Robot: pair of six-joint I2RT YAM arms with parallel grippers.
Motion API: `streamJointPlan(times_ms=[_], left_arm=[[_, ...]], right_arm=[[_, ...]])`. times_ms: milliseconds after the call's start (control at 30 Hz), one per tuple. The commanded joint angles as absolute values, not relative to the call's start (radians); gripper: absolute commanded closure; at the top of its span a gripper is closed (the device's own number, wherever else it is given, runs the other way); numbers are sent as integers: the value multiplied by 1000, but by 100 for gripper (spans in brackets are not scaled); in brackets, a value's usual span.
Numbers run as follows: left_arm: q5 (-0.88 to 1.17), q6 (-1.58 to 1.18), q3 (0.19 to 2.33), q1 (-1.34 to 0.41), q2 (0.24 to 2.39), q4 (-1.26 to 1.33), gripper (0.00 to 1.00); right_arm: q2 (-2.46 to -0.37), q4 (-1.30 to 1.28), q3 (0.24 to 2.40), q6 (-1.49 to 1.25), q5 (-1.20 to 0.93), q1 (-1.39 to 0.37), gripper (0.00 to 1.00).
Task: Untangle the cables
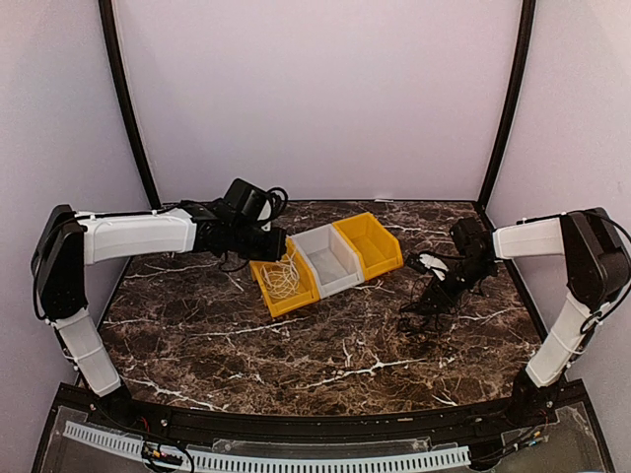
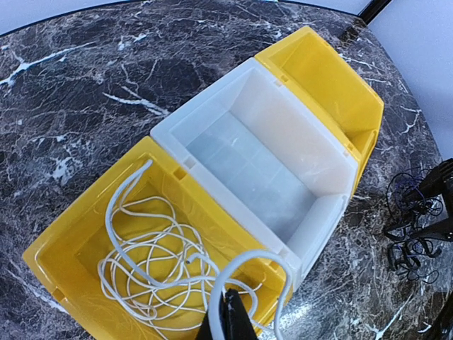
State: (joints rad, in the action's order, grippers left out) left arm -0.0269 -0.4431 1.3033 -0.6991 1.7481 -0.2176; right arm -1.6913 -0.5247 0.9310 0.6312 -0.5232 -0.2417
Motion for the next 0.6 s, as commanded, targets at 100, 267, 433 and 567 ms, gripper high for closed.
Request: streamJointPlan(times_ms=[100,267,433,567], left_arm=[[-73,-451,1246,-669,1738,-208,100],[-60,-442,1283,-668,1815,-212,100],[-78,-431,1308,-669,1846,-235,100],[-97,-430,1325,-668,1838,-278,97]], right_arm=[[-1719,-544,937,640,-535,-237,40],[-1713,-549,936,640,-535,-236,40],[-1709,-553,935,640,-535,-237,41],[-1700,-557,941,640,-545,-237,40]])
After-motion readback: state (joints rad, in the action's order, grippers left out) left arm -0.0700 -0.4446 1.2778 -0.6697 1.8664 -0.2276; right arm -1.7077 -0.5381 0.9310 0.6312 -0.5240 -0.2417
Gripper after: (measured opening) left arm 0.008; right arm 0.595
